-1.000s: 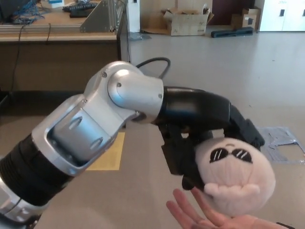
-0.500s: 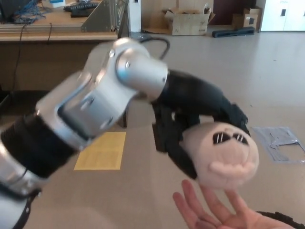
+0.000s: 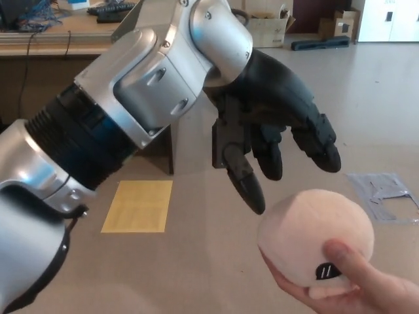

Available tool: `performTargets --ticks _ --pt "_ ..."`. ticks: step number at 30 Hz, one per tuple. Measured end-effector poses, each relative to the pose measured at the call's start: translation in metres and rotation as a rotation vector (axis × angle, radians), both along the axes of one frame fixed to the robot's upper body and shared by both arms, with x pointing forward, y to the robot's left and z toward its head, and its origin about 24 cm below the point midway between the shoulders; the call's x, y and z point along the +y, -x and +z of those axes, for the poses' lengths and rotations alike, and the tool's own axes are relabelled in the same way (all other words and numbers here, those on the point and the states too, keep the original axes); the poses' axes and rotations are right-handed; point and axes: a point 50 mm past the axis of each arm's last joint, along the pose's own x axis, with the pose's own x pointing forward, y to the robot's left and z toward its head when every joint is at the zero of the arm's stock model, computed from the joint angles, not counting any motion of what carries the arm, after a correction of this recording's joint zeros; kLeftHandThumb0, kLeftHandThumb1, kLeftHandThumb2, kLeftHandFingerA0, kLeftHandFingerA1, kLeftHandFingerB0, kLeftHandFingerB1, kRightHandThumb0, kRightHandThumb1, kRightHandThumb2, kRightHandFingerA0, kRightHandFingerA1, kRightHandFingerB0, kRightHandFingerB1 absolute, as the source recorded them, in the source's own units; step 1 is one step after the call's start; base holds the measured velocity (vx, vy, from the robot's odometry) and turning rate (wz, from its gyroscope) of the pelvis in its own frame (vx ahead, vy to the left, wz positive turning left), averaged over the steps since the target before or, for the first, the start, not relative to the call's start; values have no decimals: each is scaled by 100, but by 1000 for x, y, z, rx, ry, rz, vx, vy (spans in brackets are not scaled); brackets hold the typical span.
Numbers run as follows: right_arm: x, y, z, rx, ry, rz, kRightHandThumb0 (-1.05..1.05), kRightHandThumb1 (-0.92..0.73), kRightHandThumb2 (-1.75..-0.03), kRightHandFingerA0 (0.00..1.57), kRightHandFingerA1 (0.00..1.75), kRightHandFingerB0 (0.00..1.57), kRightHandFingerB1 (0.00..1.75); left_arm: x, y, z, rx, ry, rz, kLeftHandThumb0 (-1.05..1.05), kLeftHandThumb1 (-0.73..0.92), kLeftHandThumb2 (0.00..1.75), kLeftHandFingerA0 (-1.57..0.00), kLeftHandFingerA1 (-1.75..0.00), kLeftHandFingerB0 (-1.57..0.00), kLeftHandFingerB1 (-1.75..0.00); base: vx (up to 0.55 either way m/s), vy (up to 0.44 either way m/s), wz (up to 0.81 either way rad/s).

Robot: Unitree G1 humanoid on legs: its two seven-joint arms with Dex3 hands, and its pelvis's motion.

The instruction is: The robot extends its left hand to pick up an emotional support dumpling from the palm of a person and brings its hand down by its side. Then it extends its arm again to hand the dumpling back to the person.

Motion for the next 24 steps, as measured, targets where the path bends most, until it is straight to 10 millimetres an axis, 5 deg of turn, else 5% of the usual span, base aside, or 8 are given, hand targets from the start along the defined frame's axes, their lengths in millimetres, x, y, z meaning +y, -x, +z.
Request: performTargets --ticks 3,4,5,12,18,20,22,24 --pt "0 0 0 3 -6 -3 -36 -64 -59 86 53 44 34 1 1 0 15 -17 -1 -63 37 80 -9 -32 0 -7 0 0 0" --pt "0 -1 0 3 -9 -3 -38 -64 -59 87 53 44 34 1 1 0 20 -23 -1 -77 41 54 -10 -29 0 -8 0 0 0" --pt "0 -1 0 3 -10 -3 -38 -63 -59 88 53 44 34 2 1 0 21 -25 -1 -62 40 81 -8 -25 0 -6 0 0 0" --pt "2 -2 1 0 -23 -1 -41 -63 -59 89 53 44 34 5 2 2 43 -40 -3 -74 40 58 0 -14 0 -1 0 0 0" --pt "3 -5 4 -5 -26 5 -41 -64 -59 94 52 45 34 35 1 39 -14 85 68 -68 43 79 -5 -18 0 0 0 0 0" --pt "4 -5 4 -6 -26 7 -39 -65 -60 94 51 43 34 40 1 45 -27 105 75 -90 40 67 -49 -49 0 -3 0 0 0" --pt "6 -6 5 -10 -21 17 -39 -65 -60 91 52 43 34 60 2 60 -54 182 105 -75 41 84 0 -11 0 -1 0 0 0" --pt "4 -4 2 -3 -16 16 -39 -65 -60 91 52 43 34 90 7 78 -110 273 149 -75 41 84 0 -11 0 -1 0 0 0"
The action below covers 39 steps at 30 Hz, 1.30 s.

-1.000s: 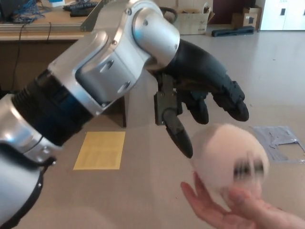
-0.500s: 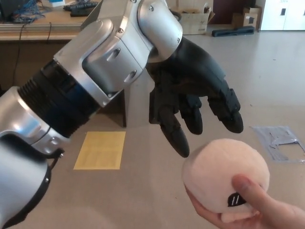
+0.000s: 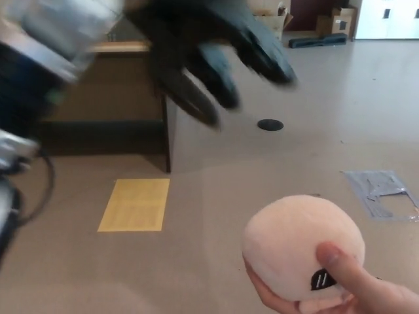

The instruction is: The robot extends its left hand to pick up an emotional support dumpling from the palm of a person and brings its hand down by its side. Then it extends its arm again to hand the dumpling back to the person.

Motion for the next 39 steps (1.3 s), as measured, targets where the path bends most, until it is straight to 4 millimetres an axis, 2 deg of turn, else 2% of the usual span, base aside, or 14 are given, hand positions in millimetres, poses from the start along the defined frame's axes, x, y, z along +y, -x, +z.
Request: performTargets --ticks 3,6,11,13,16,17,18,23,24,32,33,36,37,39 --pt "-1 6 -7 20 1 -1 -35 -66 -60 87 50 43 34 30 7 11 -49 78 38 -76 41 86 0 -8 0 0 0 0 0" --pt "0 9 -10 29 1 2 -35 -66 -60 87 51 42 34 59 3 -4 -23 168 63 -84 48 61 -5 -28 0 -18 0 0 3" --pt "-1 16 -18 53 -2 -1 -36 -66 -60 89 51 42 34 83 -5 -39 42 251 77 -83 49 62 -7 -29 0 -20 0 0 0" --pt "-2 19 -22 64 -3 -3 -36 -65 -59 87 50 43 34 93 -9 -61 84 285 87 -70 43 84 -3 -39 -8 -12 0 0 0" --pt "-3 24 -27 81 -3 -7 -36 -65 -59 87 50 43 34 100 -13 -87 139 324 89 -70 43 84 -3 -39 -8 -12 0 0 0" --pt "-3 26 -29 88 -3 -9 -39 -64 -59 86 50 42 34 103 -14 -99 166 342 93 -68 46 55 -18 -35 -8 -22 0 0 0" --pt "-4 27 -30 93 -3 -10 -37 -65 -59 86 50 42 34 106 -15 -110 190 357 97 -33 20 82 -4 -49 0 -48 0 0 0" --pt "-6 35 -38 119 -5 -19 -34 -65 -59 85 50 41 35 115 -19 -173 315 450 127 -22 34 85 -8 -52 0 -48 0 0 0" --pt "-6 37 -39 123 -6 -21 -36 -64 -59 85 49 41 34 118 -19 -188 341 473 140 -47 41 62 -18 -39 -12 -32 0 0 0" --pt "-9 47 -49 155 -11 -35 -35 -63 -59 85 50 43 35 145 -2 -295 497 655 336 -69 62 81 -22 -44 -12 -37 0 0 0" --pt "-9 48 -49 157 -13 -36 -37 -63 -59 84 50 44 35 151 4 -310 512 680 379 -35 51 107 -5 -48 -1 -47 0 0 0" --pt "-9 49 -50 159 -16 -37 -36 -62 -58 86 50 46 35 162 17 -339 537 722 472 -36 51 108 -5 -48 0 -47 0 0 0" --pt "-8 49 -51 160 -18 -37 -36 -62 -58 86 51 46 35 167 23 -348 540 736 510 -78 76 93 -15 -43 -9 -36 0 0 0" --pt "-8 50 -52 163 -21 -39 -36 -62 -58 86 51 46 35 174 32 -364 544 758 569 -78 76 93 -15 -43 -9 -36 0 0 0"
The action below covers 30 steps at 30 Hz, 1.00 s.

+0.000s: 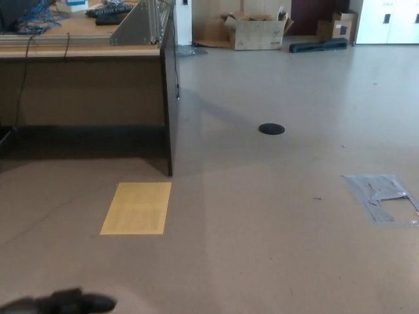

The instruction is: The robot extends its left hand to pick up an emotional support dumpling from the palm of a person and brings its hand down by its side. Then it extends its arm again to hand the dumpling back to the person.

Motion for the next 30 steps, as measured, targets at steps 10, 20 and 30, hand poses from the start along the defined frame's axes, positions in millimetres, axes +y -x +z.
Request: performTargets --ticks 10,20,30 --pt "1 12 -11 33 -15 -17 -41 -65 -59 85 49 38 33 27 45 -59 76 8 267 -35 54 112 -4 -48 0 -47 0 0 0" --pt "-7 38 -29 80 -14 -60 -43 -65 -59 84 49 37 33 47 77 -89 84 -6 505 -35 53 110 -3 -48 0 -48 0 0 0" --pt "-18 69 -42 103 -8 -125 -44 -64 -59 85 49 38 33 47 89 -97 14 -59 580 -66 48 75 -22 -44 -9 -36 0 0 0"
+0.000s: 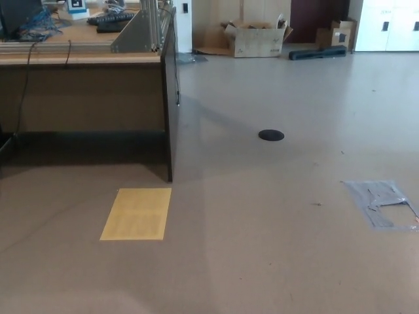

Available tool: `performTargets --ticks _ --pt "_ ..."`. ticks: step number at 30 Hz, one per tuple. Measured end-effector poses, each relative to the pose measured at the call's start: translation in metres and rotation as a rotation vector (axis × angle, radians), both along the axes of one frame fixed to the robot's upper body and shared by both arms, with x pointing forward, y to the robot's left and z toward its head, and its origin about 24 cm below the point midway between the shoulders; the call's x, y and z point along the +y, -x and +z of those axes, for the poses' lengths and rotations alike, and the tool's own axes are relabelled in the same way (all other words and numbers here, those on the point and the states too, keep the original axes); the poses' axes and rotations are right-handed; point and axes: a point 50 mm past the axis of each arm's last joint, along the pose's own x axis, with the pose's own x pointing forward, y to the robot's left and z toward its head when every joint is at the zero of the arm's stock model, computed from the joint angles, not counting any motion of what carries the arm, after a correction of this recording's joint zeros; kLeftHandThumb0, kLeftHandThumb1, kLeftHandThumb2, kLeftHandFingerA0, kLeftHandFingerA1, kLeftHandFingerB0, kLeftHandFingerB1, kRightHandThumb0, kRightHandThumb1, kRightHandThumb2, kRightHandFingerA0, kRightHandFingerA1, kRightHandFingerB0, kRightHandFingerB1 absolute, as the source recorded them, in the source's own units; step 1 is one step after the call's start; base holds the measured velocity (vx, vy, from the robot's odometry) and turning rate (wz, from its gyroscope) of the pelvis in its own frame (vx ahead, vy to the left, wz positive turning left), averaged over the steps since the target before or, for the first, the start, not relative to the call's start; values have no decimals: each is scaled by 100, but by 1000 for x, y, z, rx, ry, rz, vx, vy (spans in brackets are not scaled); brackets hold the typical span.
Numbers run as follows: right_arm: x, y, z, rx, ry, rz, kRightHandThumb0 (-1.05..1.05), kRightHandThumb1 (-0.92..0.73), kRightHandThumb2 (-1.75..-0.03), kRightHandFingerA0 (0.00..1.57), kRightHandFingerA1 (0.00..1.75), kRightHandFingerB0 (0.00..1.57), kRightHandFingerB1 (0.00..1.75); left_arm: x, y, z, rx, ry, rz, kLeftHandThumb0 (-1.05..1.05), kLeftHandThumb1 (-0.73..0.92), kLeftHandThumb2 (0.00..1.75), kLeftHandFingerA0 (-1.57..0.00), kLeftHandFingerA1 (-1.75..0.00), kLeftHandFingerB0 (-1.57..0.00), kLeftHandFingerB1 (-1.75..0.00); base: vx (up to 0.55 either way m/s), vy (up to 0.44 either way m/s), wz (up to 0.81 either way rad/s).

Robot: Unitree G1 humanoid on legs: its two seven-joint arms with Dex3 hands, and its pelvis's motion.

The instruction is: The robot extends its left hand to pick up an emotional support dumpling from the palm of a person and brings its hand down by its side. Then it extends its arm again to hand the dumpling back to the person.

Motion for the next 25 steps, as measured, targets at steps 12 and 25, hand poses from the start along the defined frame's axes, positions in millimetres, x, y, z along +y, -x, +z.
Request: performTargets --ticks 12,25 --pt "-1 -3 5 -38 3 -11 -44 -65 -59 86 49 37 33 -4 -6 4 -41 -77 -21 -66 52 78 -24 -44 -9 -36 0 0 0" --pt "-1 -11 12 -77 -7 -8 -43 -64 -59 83 50 38 33 -3 -7 9 -62 -129 -24 -63 49 76 -24 -44 -9 -36 0 0 0"
